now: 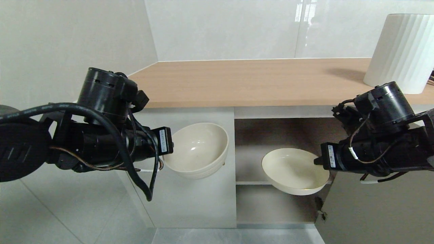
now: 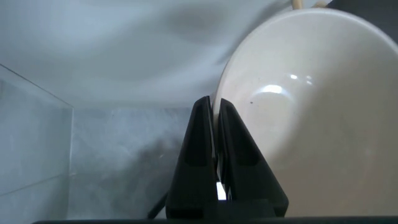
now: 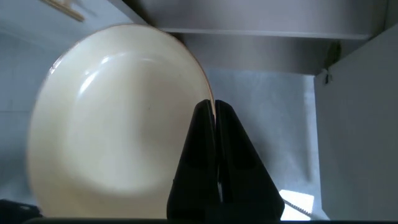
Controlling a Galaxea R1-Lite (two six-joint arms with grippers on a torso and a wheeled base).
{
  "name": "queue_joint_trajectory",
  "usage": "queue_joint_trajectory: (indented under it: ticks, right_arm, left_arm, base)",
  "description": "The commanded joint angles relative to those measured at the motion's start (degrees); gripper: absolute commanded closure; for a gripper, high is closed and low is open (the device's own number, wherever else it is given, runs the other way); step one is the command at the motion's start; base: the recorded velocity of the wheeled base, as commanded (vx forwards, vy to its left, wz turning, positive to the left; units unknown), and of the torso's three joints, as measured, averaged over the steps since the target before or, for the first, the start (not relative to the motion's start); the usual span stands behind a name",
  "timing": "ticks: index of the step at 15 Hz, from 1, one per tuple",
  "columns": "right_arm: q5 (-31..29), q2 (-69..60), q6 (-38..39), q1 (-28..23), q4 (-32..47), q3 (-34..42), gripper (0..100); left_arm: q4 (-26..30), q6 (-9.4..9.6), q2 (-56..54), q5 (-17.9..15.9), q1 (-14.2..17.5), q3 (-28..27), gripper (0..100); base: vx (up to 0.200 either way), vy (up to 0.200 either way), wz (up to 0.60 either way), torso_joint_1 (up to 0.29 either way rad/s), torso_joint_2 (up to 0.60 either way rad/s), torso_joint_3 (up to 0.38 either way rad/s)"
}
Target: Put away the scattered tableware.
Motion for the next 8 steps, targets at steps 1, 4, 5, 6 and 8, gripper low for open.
queue_joint_trajectory:
  ticks: [1,4,5,6,8]
  right_arm:
    - [0.0,0.9,0.0,0.0,0.0,0.0,100]
    - [0.0,2.0,-0.7,0.0,-0.3,0.4,100]
    - [0.0,2.8,-0.7,0.0,-0.7,0.4,100]
    - [0.0,3.8,-0.8,0.0,-0.7,0.3,100]
    - [0.1,7.0,-0.9,0.0,-1.5,0.0,100]
  left_arm:
    - [0.0,-0.01,-0.2,0.0,0.3,-0.1,100]
    - [-0.1,-0.01,-0.2,0.0,0.4,-0.1,100]
    - [-0.1,-0.01,-0.2,0.0,0.4,-0.1,100]
    - [-0.1,-0.01,-0.2,0.0,0.4,-0.1,100]
    - [-0.1,-0.01,-0.1,0.0,0.4,-0.1,100]
  base:
    - [0.0,0.0,0.0,-0.032,0.11,0.09]
    - [0.0,0.0,0.0,-0.004,0.03,0.014]
    - [0.0,0.0,0.0,0.0,0.0,0.0]
    - [0.0,0.0,0.0,0.0,0.0,0.0]
    - [0.0,0.0,0.0,0.0,0.0,0.0]
